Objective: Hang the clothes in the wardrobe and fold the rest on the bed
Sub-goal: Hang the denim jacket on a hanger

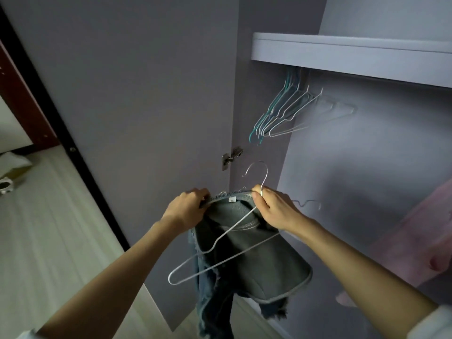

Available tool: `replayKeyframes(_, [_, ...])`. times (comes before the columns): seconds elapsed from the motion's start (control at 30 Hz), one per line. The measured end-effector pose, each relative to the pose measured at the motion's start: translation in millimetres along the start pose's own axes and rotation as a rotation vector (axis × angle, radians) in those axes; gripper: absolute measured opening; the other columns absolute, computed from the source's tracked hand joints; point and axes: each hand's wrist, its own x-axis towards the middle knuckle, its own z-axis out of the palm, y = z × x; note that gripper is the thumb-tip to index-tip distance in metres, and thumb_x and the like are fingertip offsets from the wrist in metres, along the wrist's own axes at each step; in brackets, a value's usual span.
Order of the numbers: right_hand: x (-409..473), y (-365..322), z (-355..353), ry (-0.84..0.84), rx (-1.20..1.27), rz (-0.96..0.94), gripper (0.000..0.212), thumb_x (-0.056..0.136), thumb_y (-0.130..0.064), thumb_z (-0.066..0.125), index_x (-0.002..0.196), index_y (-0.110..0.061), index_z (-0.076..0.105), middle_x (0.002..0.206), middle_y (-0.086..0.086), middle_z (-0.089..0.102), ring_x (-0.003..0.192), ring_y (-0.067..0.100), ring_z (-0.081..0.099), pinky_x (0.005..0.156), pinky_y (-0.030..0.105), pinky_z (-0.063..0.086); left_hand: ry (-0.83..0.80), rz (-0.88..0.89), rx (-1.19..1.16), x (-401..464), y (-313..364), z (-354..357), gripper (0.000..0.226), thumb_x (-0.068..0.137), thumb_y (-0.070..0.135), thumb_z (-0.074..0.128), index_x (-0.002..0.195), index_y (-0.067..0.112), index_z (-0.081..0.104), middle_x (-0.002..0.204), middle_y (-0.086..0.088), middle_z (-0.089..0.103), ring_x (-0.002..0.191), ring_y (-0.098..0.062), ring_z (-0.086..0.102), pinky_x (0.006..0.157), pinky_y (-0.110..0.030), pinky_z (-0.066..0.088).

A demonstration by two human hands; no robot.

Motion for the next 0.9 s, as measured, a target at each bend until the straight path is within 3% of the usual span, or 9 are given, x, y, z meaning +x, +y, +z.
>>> replayKeyframes(0.07, [2.1, -0.1, 0.2, 0.008, -0.047, -0.015, 0.025, 0.1, -0.027, 0.032, 0.077, -0.019, 0.038, 0.062, -0.006, 0.043, 0.057, 0.019, 0.044, 0.057, 0.031, 0.032, 0.025, -0.095, 0.025, -2.5, -4.5, 9.2, 0.027, 0.086, 0.005, 0.049, 0.111, 0.015, 0.053, 0.111, -0.01, 0.053, 0.096, -0.035, 0.057, 0.075, -0.039, 0.047])
replayKeyframes(0.23, [5.4, 9.6, -1.2, 0.085, -0.167, 0.022, 0.022, 0.099, -0.028, 0.033, 0.081, -0.02, 0.042, 0.068, -0.001, 0.05, 0.059, 0.029, 0.051, 0.058, 0.031, 0.034, 0.059, -0.242, 0.04, -2.3, -18.3, 13.3, 0.038, 0.086, 0.006, 0.049, 0.121, 0.019, 0.046, 0.119, -0.011, 0.048, 0.1, -0.038, 0.056, 0.075, -0.039, 0.046])
replayKeyframes(0.4, [6.4, 27.4, -10.8, 0.193, -0.33, 0.126, 0.022, 0.099, -0.026, 0.035, 0.094, -0.014, 0.052, 0.093, 0.011, 0.064, 0.081, 0.037, 0.064, 0.063, 0.032, 0.03, 0.085, -0.324, 0.062, -8.6, -33.2, 10.8, 0.043, 0.085, 0.003, 0.051, 0.124, 0.018, 0.043, 0.12, -0.014, 0.045, 0.096, -0.043, 0.056, 0.071, -0.04, 0.043])
replayKeyframes(0.6, [12.3, 16.0, -1.8, 0.406, -0.35, 0.295, 0.022, 0.099, -0.019, 0.038, 0.095, -0.008, 0.056, 0.091, 0.011, 0.058, 0.073, 0.034, 0.064, 0.059, 0.029, 0.03, 0.149, -0.199, -0.127, 2.1, -10.5, 2.0, 0.034, 0.087, 0.004, 0.055, 0.12, 0.011, 0.049, 0.115, -0.017, 0.057, 0.099, -0.039, 0.055, 0.079, -0.041, 0.045])
replayKeyframes(0.7, [17.0, 10.2, 2.3, 0.458, -0.203, 0.388, 0.022, 0.1, -0.021, 0.036, 0.093, -0.009, 0.053, 0.091, 0.009, 0.055, 0.08, 0.037, 0.061, 0.063, 0.031, 0.03, 0.068, 0.026, -0.21, 3.1, 11.9, 4.4, 0.042, 0.088, 0.013, 0.063, 0.128, 0.01, 0.051, 0.117, -0.012, 0.063, 0.108, -0.03, 0.058, 0.086, -0.024, 0.039])
replayKeyframes(0.77, [19.3, 7.3, 4.7, 0.459, -0.15, 0.404, 0.022, 0.1, -0.022, 0.036, 0.091, -0.01, 0.052, 0.09, 0.009, 0.056, 0.082, 0.038, 0.06, 0.064, 0.032, 0.03, 0.017, 0.124, -0.216, 1.6, 24.6, 10.4, 0.043, 0.089, 0.019, 0.063, 0.129, 0.011, 0.051, 0.103, -0.008, 0.065, 0.102, -0.027, 0.06, 0.078, -0.015, 0.035])
replayKeyframes(0.83, [19.3, 6.8, 5.4, 0.465, -0.106, 0.414, 0.021, 0.099, -0.023, 0.037, 0.088, -0.011, 0.052, 0.087, 0.009, 0.054, 0.083, 0.04, 0.058, 0.064, 0.032, 0.03, 0.024, 0.132, -0.272, 0.3, 30.3, 15.4, 0.041, 0.09, 0.025, 0.062, 0.125, 0.009, 0.049, 0.085, -0.001, 0.059, 0.087, -0.026, 0.061, 0.075, -0.019, 0.038])
replayKeyframes(0.9, [18.1, 8.3, 3.1, 0.49, -0.047, 0.412, 0.02, 0.098, -0.02, 0.04, 0.086, -0.01, 0.052, 0.085, 0.012, 0.055, 0.083, 0.042, 0.057, 0.064, 0.034, 0.029, 0.091, 0.101, -0.368, 1.6, 28.2, 19.0, 0.036, 0.089, 0.021, 0.063, 0.117, 0.005, 0.047, 0.082, 0.003, 0.058, 0.083, -0.024, 0.062, 0.076, -0.027, 0.045])
